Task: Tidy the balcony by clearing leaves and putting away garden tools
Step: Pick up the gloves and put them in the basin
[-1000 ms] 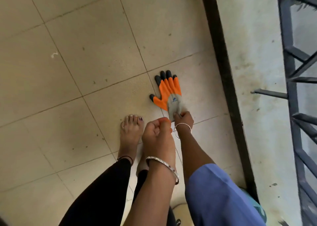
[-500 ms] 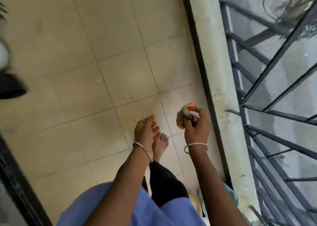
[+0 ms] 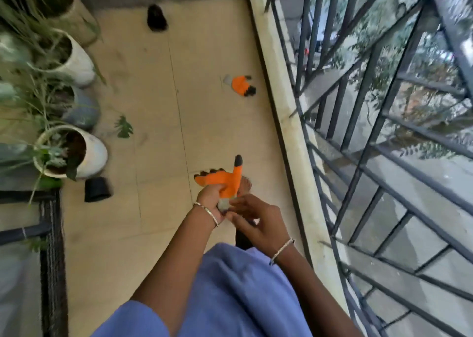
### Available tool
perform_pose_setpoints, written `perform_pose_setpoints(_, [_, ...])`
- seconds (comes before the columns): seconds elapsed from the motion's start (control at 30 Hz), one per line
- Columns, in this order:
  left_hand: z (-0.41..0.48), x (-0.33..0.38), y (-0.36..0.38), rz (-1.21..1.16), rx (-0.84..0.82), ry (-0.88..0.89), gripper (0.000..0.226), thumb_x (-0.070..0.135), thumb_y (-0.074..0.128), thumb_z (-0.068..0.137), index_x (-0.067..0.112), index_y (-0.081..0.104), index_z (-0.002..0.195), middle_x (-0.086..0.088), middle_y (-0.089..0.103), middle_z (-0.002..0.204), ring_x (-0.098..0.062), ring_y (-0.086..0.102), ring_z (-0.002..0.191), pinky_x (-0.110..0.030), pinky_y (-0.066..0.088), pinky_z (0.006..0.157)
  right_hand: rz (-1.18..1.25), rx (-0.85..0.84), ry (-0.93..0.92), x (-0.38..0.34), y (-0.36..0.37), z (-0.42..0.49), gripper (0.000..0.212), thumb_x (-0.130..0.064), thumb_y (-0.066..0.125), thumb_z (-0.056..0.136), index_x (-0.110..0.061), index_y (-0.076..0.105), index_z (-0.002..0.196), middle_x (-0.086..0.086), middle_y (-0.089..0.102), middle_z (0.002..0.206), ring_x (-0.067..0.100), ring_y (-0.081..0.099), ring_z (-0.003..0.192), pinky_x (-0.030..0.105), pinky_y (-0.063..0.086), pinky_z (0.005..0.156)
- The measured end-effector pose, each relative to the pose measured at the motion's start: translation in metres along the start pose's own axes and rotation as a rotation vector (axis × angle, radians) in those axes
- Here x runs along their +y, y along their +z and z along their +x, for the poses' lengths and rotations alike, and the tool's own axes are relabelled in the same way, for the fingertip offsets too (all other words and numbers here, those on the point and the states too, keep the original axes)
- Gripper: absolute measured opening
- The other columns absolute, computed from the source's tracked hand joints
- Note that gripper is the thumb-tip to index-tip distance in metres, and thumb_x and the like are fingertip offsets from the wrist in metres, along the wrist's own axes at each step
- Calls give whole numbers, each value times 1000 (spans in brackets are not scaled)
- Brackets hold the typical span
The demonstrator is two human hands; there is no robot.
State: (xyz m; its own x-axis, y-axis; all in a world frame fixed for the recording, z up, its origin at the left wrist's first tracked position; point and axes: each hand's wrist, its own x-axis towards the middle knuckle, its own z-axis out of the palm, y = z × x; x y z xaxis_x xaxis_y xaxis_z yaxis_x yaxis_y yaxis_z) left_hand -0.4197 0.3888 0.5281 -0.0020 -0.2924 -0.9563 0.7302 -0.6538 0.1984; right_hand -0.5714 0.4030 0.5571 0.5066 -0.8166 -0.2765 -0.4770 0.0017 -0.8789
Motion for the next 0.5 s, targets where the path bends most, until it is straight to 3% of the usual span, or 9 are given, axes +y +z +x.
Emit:
perform_pose_setpoints(0.07, [-1, 34, 13, -1, 53, 43, 27, 16, 48, 97, 4, 68, 111, -15, 72, 105, -29, 70, 82, -43, 57, 70, -26, 60, -14, -12, -27, 26, 17, -29, 65, 90, -20, 70, 104, -10, 72, 90, 4, 68, 79, 19, 53, 69])
perform_pose_setpoints(0.13, [-4, 73, 29, -16, 68, 79, 21, 13, 47, 99, 8, 68, 96, -11, 75, 87, -26, 69, 79, -37, 54, 62, -53, 99, 2, -16, -59, 63, 10, -26, 62, 92, -31, 68, 98, -10, 71, 85, 5, 67, 75, 19, 53, 67])
perform_pose_setpoints(0.2, [-2, 108, 44, -43, 78, 95, 20, 12, 46, 100, 9, 65, 96, -10, 73, 87, -24, 66, 84, -38, 49, 63, -59, 133, 43, -13, -89, 106, 18, -19, 61, 92, -36, 65, 94, -9, 72, 80, 6, 69, 73, 25, 57, 68])
perform_pose_setpoints(0.27, [0, 139, 59, -49, 107, 118, 19, 12, 45, 101, 10, 64, 99, -12, 70, 93, -25, 64, 88, -40, 48, 68, -50, 170, 90, -10, -120, 153, 19, -8, 61, 92, -25, 67, 94, -6, 72, 74, 7, 69, 68, 30, 59, 67])
perform_pose_setpoints(0.4, [24, 191, 82, -104, 149, 158, 22, 10, 43, 101, 9, 65, 94, -12, 73, 80, -25, 65, 86, -39, 50, 71, -119, 217, 159, -1, -169, 248, 18, 1, 58, 90, -13, 69, 92, -9, 70, 68, 6, 68, 61, 19, 54, 62])
perform_pose_setpoints(0.5, [45, 222, 93, -128, 150, 158, 24, 11, 43, 100, 8, 66, 92, -8, 74, 71, -24, 64, 81, -37, 51, 68, -161, 203, 238, 19, -185, 321, 16, -8, 56, 87, -18, 68, 90, -5, 71, 68, 15, 70, 62, 39, 59, 67])
